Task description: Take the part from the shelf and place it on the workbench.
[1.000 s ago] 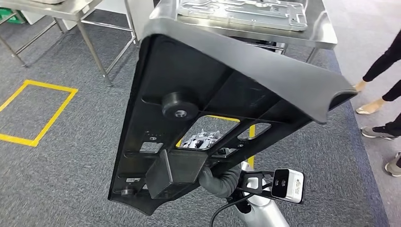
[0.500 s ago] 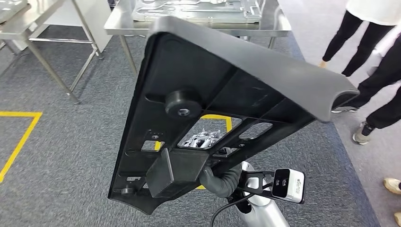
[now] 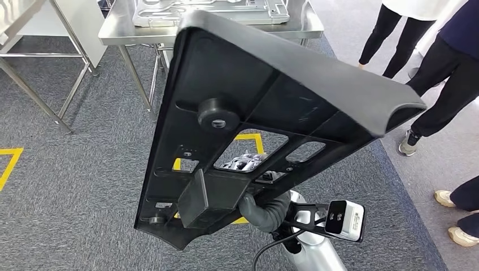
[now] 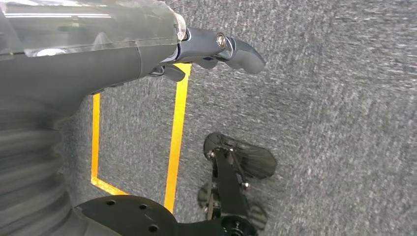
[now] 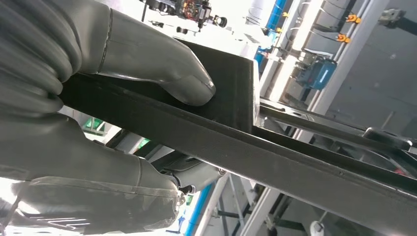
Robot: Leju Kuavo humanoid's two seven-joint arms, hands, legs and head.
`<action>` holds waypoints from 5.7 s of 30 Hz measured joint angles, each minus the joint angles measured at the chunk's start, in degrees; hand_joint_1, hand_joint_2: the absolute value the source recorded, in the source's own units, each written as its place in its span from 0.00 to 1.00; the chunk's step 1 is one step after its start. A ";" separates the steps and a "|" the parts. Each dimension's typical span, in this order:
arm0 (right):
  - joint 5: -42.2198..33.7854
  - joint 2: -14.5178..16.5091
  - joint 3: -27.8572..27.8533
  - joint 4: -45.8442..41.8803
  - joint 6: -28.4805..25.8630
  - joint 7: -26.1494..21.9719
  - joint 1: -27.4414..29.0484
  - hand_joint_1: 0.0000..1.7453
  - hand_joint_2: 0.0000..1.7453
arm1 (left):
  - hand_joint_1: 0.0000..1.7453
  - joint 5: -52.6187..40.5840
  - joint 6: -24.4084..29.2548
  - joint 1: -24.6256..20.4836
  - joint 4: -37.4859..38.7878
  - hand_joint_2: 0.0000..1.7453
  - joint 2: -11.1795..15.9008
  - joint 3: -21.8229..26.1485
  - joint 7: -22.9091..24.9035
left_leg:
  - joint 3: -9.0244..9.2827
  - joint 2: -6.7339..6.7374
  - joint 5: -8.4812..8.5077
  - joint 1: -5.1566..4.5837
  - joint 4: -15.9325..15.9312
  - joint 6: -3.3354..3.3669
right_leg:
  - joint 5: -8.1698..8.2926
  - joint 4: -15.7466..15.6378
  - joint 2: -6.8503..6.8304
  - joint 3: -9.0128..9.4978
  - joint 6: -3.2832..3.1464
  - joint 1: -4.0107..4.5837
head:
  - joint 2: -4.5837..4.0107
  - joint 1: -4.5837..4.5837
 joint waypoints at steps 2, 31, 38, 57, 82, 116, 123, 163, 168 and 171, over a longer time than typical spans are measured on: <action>0.03 0.00 -0.11 -0.01 -0.09 -0.01 -0.03 1.00 1.00 | 0.00 -0.34 -0.14 -0.08 0.00 1.00 0.02 0.00 0.11 | 0.09 0.10 -0.19 -0.19 -0.01 -0.65 | 0.23 -2.57 -0.20 1.19 -0.62 0.39 | 0.00 -0.01; 0.03 0.33 -1.60 -0.09 -0.90 0.00 -0.20 1.00 1.00 | 0.00 -1.80 -0.34 -0.24 0.00 1.00 0.31 0.09 0.60 | 0.12 -0.46 -0.08 -0.27 -0.03 0.31 | 0.35 -1.15 0.35 0.75 -0.19 0.18 | 0.00 0.00; -0.12 0.47 -1.66 -0.12 -0.90 -0.01 -0.49 1.00 1.00 | 0.00 -1.98 -0.25 -0.46 -0.02 1.00 0.26 0.10 0.75 | -2.43 -0.40 -3.80 -0.12 6.21 -1.57 | -0.05 -4.01 0.50 2.85 -2.44 0.08 | 0.00 -0.01; -1.03 0.48 -1.66 0.23 -1.11 0.03 -1.20 1.00 1.00 | 0.00 -2.03 0.05 -0.20 0.00 1.00 0.34 0.27 1.22 | -0.30 -0.76 0.24 -0.25 -0.08 1.43 | -7.67 13.71 0.77 -5.55 0.69 0.13 | 0.00 -0.01; -1.38 0.46 -1.66 0.35 -0.96 0.05 -0.95 1.00 1.00 | 0.00 -2.25 0.07 0.18 0.02 1.00 0.33 1.10 0.54 | -2.36 -0.85 1.66 -0.38 0.43 0.99 | -3.54 -0.92 0.88 4.76 -0.22 0.59 | 0.00 -0.01; -0.44 0.17 -2.81 -1.12 0.13 -0.01 1.44 1.00 1.00 | 0.00 -3.33 -0.28 0.20 0.02 1.00 0.41 1.11 -0.20 | -1.48 -1.08 0.79 -0.53 0.42 2.13 | -7.74 8.95 0.75 -0.95 0.84 0.30 | 0.00 0.00; -0.36 0.08 -3.01 -1.11 0.12 -0.01 1.80 1.00 1.00 | 0.00 -3.36 -0.30 0.22 0.04 1.00 0.25 1.11 -0.24 | 1.65 -1.19 -1.87 -0.91 0.29 1.65 | 0.95 -0.68 0.60 -1.12 -1.25 1.14 | 0.00 0.02; 1.68 -0.56 0.32 3.87 -1.80 0.07 -0.36 1.00 1.00 | 0.00 -4.17 -0.67 -0.04 0.04 1.00 -0.29 2.28 -0.49 | -5.89 -1.12 -8.39 -0.30 15.02 -1.16 | -0.11 -3.96 0.58 2.98 -2.70 0.60 | 0.00 0.04; 1.38 -0.69 1.08 4.33 -2.08 0.07 -0.47 1.00 1.00 | 0.00 -4.17 -0.68 0.32 0.04 1.00 -0.28 2.68 -0.49 | -3.97 -1.09 1.03 -0.45 4.43 -0.45 | -2.14 -3.74 0.86 5.35 -2.39 0.98 | 0.00 0.04; 1.26 -0.73 1.38 4.37 -2.11 0.07 -0.70 1.00 1.00 | 0.00 -4.19 -0.74 0.23 0.04 1.00 -0.27 2.81 -0.49 | -2.48 -1.14 1.82 -0.88 0.86 0.37 | -2.87 -3.74 0.98 5.77 -1.64 1.15 | 0.00 0.04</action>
